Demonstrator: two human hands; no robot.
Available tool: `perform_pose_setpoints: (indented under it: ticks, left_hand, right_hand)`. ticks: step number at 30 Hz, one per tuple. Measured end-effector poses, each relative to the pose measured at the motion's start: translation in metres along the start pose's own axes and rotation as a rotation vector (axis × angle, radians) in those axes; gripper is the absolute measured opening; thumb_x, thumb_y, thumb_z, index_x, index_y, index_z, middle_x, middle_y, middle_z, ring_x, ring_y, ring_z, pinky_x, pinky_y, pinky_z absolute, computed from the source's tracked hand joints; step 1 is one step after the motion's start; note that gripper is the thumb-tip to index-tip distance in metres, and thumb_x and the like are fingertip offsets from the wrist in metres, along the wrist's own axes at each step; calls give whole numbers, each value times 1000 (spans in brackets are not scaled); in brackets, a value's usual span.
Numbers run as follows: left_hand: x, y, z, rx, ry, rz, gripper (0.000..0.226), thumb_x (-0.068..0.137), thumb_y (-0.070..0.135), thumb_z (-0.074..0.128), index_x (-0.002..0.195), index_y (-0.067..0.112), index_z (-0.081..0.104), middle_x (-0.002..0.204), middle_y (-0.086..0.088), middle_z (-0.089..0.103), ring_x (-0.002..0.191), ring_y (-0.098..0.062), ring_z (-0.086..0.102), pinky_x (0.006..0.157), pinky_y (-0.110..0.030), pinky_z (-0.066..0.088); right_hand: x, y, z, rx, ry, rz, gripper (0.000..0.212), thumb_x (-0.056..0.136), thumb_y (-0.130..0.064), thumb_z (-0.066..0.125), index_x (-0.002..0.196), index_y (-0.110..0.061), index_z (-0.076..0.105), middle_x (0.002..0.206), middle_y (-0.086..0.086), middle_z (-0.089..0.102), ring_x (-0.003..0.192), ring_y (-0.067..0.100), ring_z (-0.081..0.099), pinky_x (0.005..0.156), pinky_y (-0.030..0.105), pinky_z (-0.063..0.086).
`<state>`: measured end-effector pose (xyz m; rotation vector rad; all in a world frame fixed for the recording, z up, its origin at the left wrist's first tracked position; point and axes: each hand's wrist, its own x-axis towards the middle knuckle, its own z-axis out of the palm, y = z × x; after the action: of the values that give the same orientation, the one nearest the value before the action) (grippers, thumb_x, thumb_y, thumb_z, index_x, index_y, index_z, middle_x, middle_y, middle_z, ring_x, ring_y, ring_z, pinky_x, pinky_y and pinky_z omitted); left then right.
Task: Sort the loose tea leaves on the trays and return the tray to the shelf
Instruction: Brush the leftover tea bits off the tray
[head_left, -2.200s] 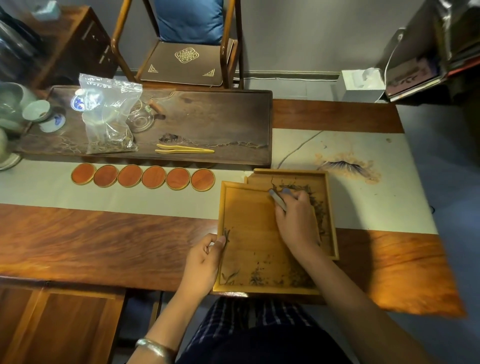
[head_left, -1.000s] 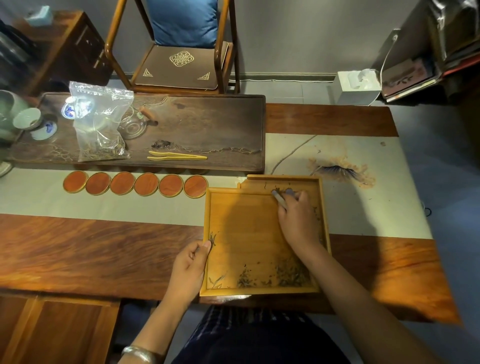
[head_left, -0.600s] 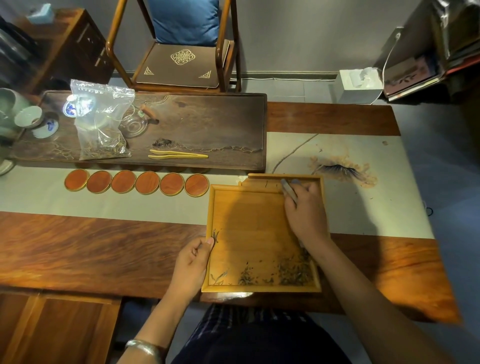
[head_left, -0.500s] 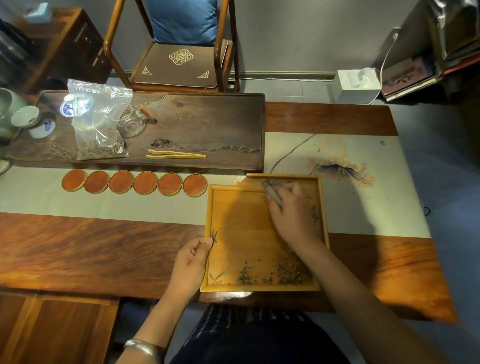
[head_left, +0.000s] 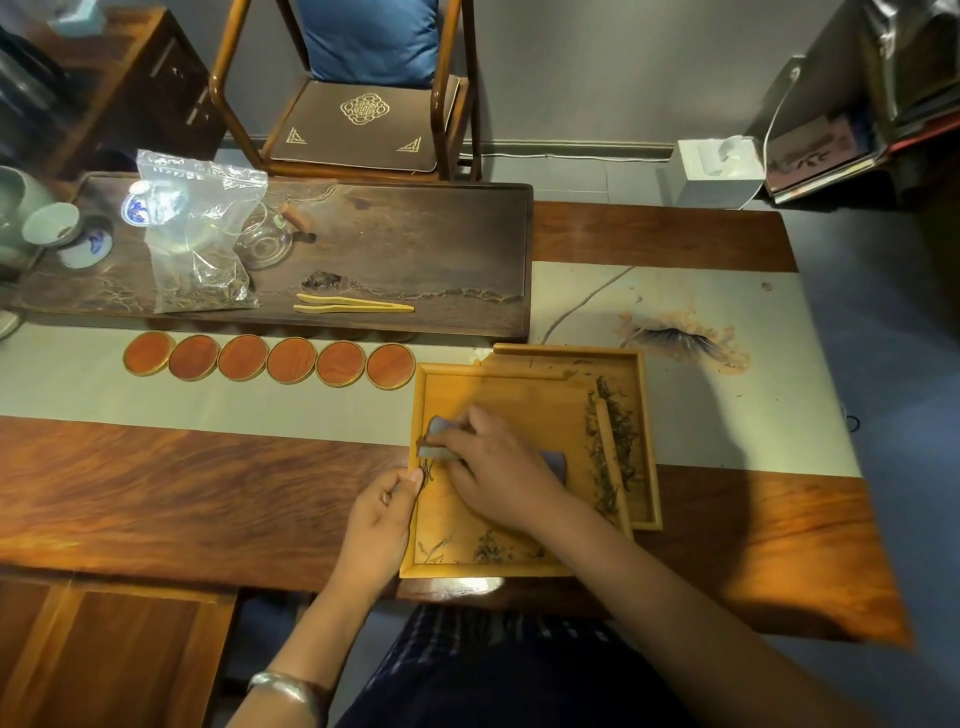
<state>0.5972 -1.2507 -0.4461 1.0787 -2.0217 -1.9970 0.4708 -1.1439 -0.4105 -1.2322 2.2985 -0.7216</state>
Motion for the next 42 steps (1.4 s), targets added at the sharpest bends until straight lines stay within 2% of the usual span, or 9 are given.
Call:
perform_pose_setpoints:
  ticks: [2,6,11,15,19,23,26,35,42]
  left_hand:
    - [1,-1,0,-17,14,-1,27,99,19,47,82,12,66,61,6,61,56,-4,54,53,-14,44]
    - [3,-4,0,-23,31,-20,25,99,21,47,88,9,66,70,-7,62,63,-13,56,57,-18,46]
    - [5,0,2,-33,28,15,27,99,21,47,88,9,68,72,-2,67,67,-9,61,61,-16,48]
    - [8,6,3,-46,24,17,28,100,20,46,87,7,67,72,-9,63,65,-12,58,59,-18,47]
    - [11,7,1,-48,60,3,26,99,19,46,86,9,66,71,1,67,66,-5,61,60,-15,47]
    - [12,8,-1,-19,66,31,28,99,18,47,79,2,59,64,-2,54,57,-1,50,55,-12,41]
    - [13,9,-2,-3,72,43,29,99,17,48,75,5,58,61,2,51,54,1,48,53,-12,40]
    - [12,9,-2,-9,54,44,31,99,19,47,70,8,54,55,6,49,50,-1,46,51,-14,39]
    - [10,7,-6,-20,54,21,29,98,21,48,74,8,57,57,6,54,52,-1,51,51,-13,41]
  right_hand:
    - [-4,0,0,-17,-31,-54,33,93,-18,46,125,-20,55,107,2,45,101,18,44,84,33,41]
    - [-13,1,-2,-10,-47,-87,32,90,-15,49,120,-19,60,104,5,49,101,20,44,85,32,38]
    - [-23,4,-9,-17,-96,-167,26,87,-14,51,109,-18,65,101,3,48,97,15,42,79,25,30]
    - [-20,1,-12,6,-32,-154,26,85,-11,53,108,-15,66,102,6,51,98,19,45,81,30,36]
    - [-18,-7,-11,-52,-87,-216,26,85,-10,54,107,-11,67,102,9,53,98,23,47,85,35,38]
    - [-26,-13,-8,-24,-133,-291,26,83,-9,56,105,-16,69,100,8,53,95,22,47,84,33,35]
    - [-29,-15,-7,-18,-171,-309,27,83,-10,56,105,-19,68,100,6,51,96,21,46,87,31,32]
    - [-32,-8,-18,-45,-235,-348,28,78,-8,57,101,-18,68,97,4,52,95,18,45,91,32,33]
    - [-38,9,-37,-91,-241,-311,27,79,-10,56,103,-19,67,100,2,51,98,17,43,92,25,26]
